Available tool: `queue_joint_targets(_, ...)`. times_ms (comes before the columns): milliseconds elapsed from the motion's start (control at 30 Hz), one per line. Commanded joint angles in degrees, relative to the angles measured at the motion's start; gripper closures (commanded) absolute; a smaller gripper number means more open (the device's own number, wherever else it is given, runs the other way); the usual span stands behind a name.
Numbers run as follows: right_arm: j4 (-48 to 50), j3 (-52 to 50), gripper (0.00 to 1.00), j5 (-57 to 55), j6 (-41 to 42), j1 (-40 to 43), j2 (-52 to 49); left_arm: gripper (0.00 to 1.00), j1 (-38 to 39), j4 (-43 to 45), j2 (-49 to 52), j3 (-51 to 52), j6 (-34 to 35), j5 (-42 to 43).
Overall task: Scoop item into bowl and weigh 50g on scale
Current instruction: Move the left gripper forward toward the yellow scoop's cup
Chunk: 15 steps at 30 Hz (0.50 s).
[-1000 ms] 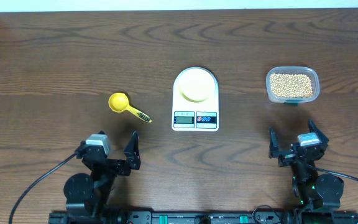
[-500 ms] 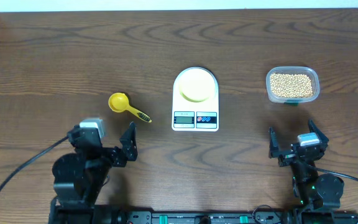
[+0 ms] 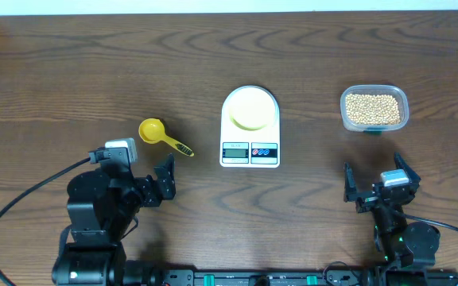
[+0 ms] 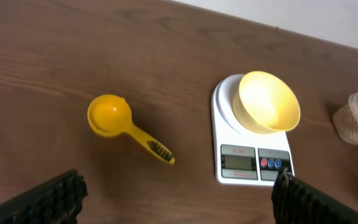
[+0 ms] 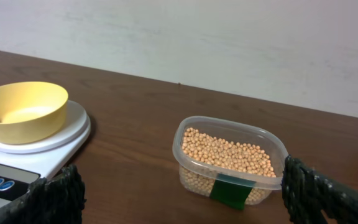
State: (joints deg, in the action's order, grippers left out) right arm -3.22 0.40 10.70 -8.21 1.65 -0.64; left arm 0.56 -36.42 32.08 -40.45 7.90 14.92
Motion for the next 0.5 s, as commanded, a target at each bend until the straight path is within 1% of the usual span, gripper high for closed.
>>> queue_joint_targets(0, -0.3, 0.0, 0.01, 0.4, -0.6, -0.2, 0.2, 0.02, 0.1, -3.1, 1.4, -5.0, -1.9, 0.4)
queue_joint_targets(100, -0.3, 0.0, 0.01, 0.4, -0.6, -0.2, 0.2, 0.02, 0.1, -5.8, 2.6, -7.4, -3.1, 0.4)
queue_joint_targets(467, -0.3, 0.0, 0.01, 0.4, -0.6, -0.2, 0.2, 0.02, 0.1, -12.3, 8.7, -16.4, -3.1, 0.5)
